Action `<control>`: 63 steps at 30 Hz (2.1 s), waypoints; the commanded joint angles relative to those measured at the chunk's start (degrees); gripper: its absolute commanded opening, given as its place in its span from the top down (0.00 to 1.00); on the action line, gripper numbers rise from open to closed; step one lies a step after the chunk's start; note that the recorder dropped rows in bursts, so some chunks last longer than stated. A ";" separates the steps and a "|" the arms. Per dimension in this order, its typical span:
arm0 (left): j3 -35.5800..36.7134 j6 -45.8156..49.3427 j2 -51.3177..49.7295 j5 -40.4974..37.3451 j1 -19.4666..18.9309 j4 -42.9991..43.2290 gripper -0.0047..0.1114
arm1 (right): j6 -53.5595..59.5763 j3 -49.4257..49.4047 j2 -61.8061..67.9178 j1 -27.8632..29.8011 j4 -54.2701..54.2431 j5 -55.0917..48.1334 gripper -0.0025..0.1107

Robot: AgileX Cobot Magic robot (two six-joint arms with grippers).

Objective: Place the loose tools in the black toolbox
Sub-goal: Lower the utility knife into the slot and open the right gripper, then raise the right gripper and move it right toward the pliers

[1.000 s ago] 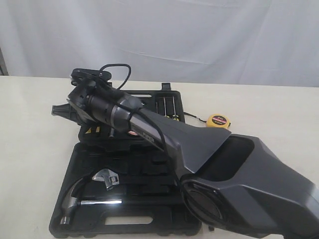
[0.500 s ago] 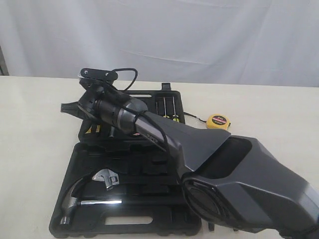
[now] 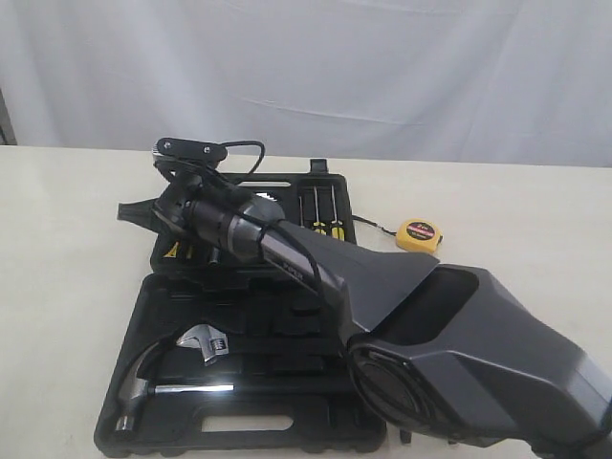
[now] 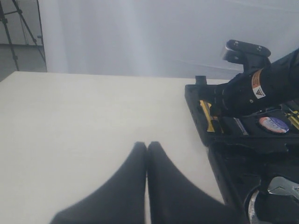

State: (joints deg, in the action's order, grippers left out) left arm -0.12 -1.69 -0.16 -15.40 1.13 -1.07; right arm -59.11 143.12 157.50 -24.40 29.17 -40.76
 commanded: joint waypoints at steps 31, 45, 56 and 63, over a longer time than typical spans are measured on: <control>0.12 -0.07 0.16 0.03 0.12 -0.14 0.96 | 52.73 0.01 -31.23 -5.01 -28.15 -29.20 0.98; 0.12 -0.07 0.16 0.03 0.12 -0.14 0.96 | 53.20 -36.04 -63.24 0.12 -28.67 -29.20 0.98; 0.12 -0.07 0.16 0.03 0.12 -0.14 0.96 | 48.93 -92.11 -92.13 22.48 -29.51 -21.24 0.98; 0.12 -0.07 0.16 0.03 0.12 -0.14 0.96 | 56.10 -96.11 -80.74 26.29 -40.93 -11.63 0.98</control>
State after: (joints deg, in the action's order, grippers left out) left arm -0.12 -1.69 -0.16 -15.40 1.13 -1.07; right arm -4.66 45.24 73.51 1.42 -11.11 -54.35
